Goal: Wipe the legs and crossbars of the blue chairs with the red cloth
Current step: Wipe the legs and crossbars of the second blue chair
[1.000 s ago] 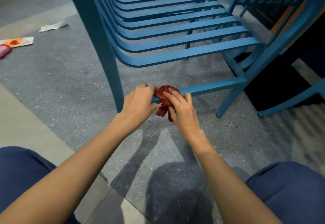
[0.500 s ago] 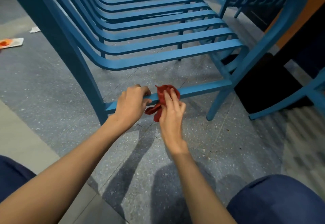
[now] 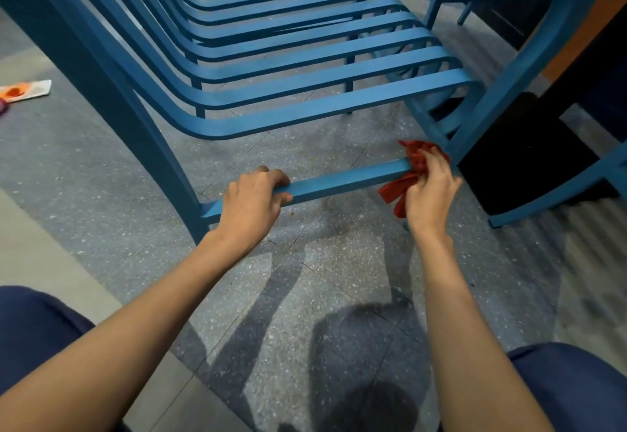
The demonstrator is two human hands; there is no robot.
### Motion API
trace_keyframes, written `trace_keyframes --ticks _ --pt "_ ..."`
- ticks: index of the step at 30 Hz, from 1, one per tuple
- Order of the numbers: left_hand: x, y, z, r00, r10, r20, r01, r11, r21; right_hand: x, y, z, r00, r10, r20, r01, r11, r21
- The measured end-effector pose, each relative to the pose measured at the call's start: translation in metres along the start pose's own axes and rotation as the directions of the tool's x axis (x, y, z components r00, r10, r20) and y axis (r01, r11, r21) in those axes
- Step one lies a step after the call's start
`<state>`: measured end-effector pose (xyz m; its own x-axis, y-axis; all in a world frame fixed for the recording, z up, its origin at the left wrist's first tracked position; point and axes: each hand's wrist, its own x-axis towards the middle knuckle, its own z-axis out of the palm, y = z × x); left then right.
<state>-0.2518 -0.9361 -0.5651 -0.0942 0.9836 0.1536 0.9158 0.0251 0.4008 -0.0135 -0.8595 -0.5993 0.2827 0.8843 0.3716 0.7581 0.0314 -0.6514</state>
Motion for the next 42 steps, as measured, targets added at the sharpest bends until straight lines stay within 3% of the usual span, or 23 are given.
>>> trace_keyframes --ticks 4,6,10,14,23,26,28,30,35,38,40,42 --pt "0.0 -0.001 0.001 1.0 -0.004 -0.007 0.004 1.0 0.006 -0.015 -0.031 0.002 0.984 0.133 0.118 -0.115 0.983 -0.146" --pt "0.0 -0.001 0.002 1.0 -0.005 -0.001 0.005 1.0 0.007 -0.043 -0.055 0.008 0.977 0.052 0.207 -0.019 0.987 -0.157" --pt "0.002 -0.002 0.002 1.0 -0.023 0.011 0.023 1.0 0.011 -0.088 -0.084 0.025 0.926 -0.129 0.355 0.141 0.99 -0.009" --pt "0.002 -0.003 0.0 1.0 -0.016 0.015 0.016 1.0 0.008 -0.064 -0.068 0.019 0.925 -0.187 0.33 0.196 0.981 0.008" --pt "0.0 0.0 0.0 1.0 -0.007 0.001 0.007 1.0 0.009 0.019 -0.025 -0.024 0.987 0.058 0.149 -0.024 0.975 -0.22" --pt "-0.013 -0.008 -0.005 0.994 0.091 -0.057 -0.096 0.991 -0.091 0.014 -0.042 -0.01 0.977 0.134 0.167 -0.068 0.934 -0.352" --pt "-0.032 -0.018 -0.009 0.982 0.142 -0.121 -0.158 0.979 -0.131 -0.003 -0.06 0.001 0.969 0.108 0.222 -0.017 0.926 -0.376" --pt "-0.052 -0.032 -0.012 0.984 0.129 -0.124 -0.151 0.971 -0.185 -0.028 -0.084 0.013 0.959 0.022 0.282 0.084 0.93 -0.357" --pt "-0.075 -0.08 -0.015 0.994 -0.099 0.046 0.109 0.933 -0.343 -0.083 -0.128 0.049 0.904 -0.186 0.385 0.307 0.909 -0.282" --pt "-0.074 -0.094 -0.022 0.976 -0.153 0.156 0.196 0.927 -0.319 -0.094 -0.129 0.052 0.824 -0.329 0.461 0.419 0.902 -0.105" --pt "-0.071 -0.102 -0.029 0.949 -0.178 0.259 0.249 0.929 -0.275 -0.087 -0.124 0.039 0.737 -0.4 0.545 0.443 0.895 0.057" --pt "-0.067 -0.112 -0.035 0.914 -0.21 0.347 0.284 0.942 -0.179 -0.071 -0.119 0.021 0.684 -0.347 0.642 0.353 0.927 0.125"
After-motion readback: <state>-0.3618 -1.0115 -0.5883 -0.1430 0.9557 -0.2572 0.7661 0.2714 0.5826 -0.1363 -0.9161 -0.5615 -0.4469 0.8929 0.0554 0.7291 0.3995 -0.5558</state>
